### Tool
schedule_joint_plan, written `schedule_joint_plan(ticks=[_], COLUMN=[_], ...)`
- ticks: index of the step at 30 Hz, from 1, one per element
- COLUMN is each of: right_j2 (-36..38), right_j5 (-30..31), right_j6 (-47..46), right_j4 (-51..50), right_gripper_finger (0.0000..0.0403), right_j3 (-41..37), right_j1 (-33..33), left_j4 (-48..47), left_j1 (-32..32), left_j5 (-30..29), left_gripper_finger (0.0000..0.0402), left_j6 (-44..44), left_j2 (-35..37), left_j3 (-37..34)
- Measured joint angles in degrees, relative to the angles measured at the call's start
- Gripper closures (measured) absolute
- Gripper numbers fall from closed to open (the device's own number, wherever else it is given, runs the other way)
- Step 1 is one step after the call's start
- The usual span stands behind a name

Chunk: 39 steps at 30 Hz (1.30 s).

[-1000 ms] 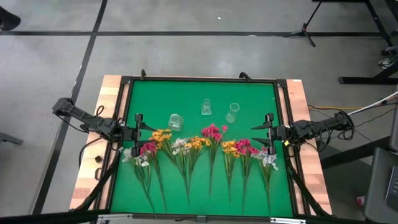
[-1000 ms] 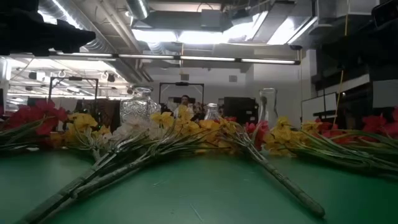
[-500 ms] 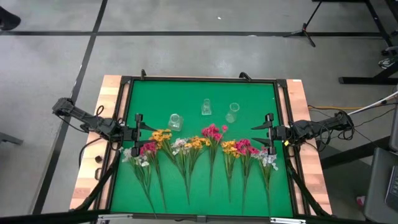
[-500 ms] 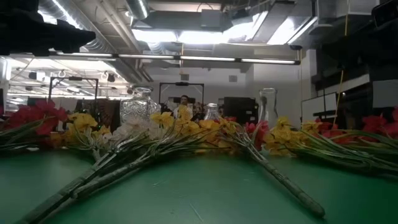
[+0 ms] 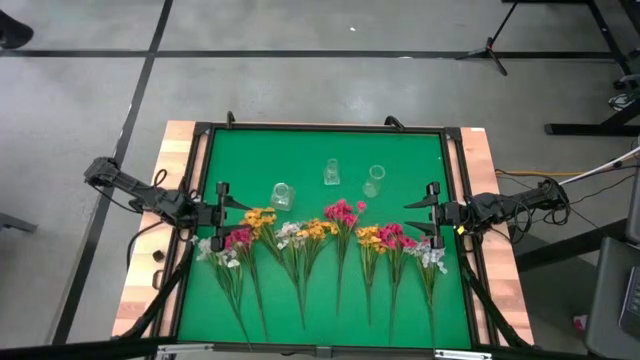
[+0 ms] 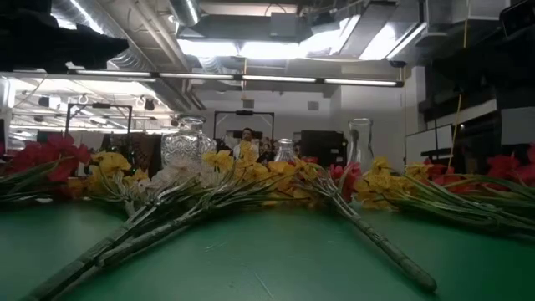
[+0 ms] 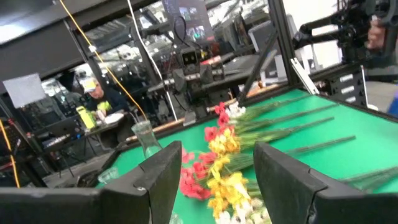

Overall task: Sort flowers into vase by color
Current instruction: Put the left red flower into the center transparent vase

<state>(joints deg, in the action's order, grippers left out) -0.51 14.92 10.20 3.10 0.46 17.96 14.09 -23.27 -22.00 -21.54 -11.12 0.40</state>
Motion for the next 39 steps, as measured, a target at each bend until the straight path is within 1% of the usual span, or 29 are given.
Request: schedule_joint_plan(ticks=[4, 6, 8, 12, 15, 17, 19, 23, 29, 33, 36, 39], right_j2=[0.0, 0.0, 0.0, 0.0, 0.0, 0.0, 0.0, 0.0, 0.0, 0.0, 0.0, 0.0], right_j5=[0.1, 0.5, 0.0, -2.5, -2.5, -2.5, -2.5, -2.4, -2.5, -1.7, -1.9, -2.0], right_j6=[0.0, -0.3, -2.7, -10.7, -14.4, -14.6, -14.6, -14.7, -15.1, -16.3, -19.4, -20.6], right_j4=[0.2, 0.5, 0.8, 1.6, 5.9, 8.3, 10.3, 10.2, 10.4, 10.2, 9.9, 9.3], right_gripper_finger=[0.0203, 0.0203, 0.0203, 0.0203, 0.0203, 0.0203, 0.0203, 0.0203, 0.0203, 0.0203, 0.0203, 0.0203], right_j3=[0.0, 0.0, 0.0, 0.0, 0.0, 0.0, 0.0, 0.0, 0.0, 0.0, 0.0, 0.0], right_j1=[0.0, 0.0, 0.0, 0.0, 0.0, 0.0, 0.0, 0.0, 0.0, 0.0, 0.0, 0.0], left_j4=[0.1, 0.2, 0.6, 0.8, 0.9, 1.2, 1.2, 4.8, 8.6, 10.3, 12.4, 12.3], left_j1=[0.0, 0.0, 0.0, 0.0, 0.0, 0.0, 0.0, 0.0, 0.0, 0.0, 0.0, 0.0], left_j5=[0.0, 1.3, 4.5, 14.6, 20.0, 22.7, 24.5, 28.0, 29.4, 30.3, 31.3, 32.5], left_gripper_finger=[0.0206, 0.0206, 0.0206, 0.0206, 0.0206, 0.0206, 0.0206, 0.0206, 0.0205, 0.0205, 0.0205, 0.0205], left_j6=[0.0, 0.2, 1.4, 5.5, 6.8, 7.8, 6.9, 6.6, 6.5, 9.6, 12.1, 15.3], left_j2=[0.0, 0.0, 0.0, 0.0, 0.0, 0.0, 0.0, 0.0, 0.0, 0.0, 0.0, 0.0], left_j3=[0.0, 0.0, 0.0, 0.0, 0.0, 0.0, 0.0, 0.0, 0.0, 0.0, 0.0, 0.0])
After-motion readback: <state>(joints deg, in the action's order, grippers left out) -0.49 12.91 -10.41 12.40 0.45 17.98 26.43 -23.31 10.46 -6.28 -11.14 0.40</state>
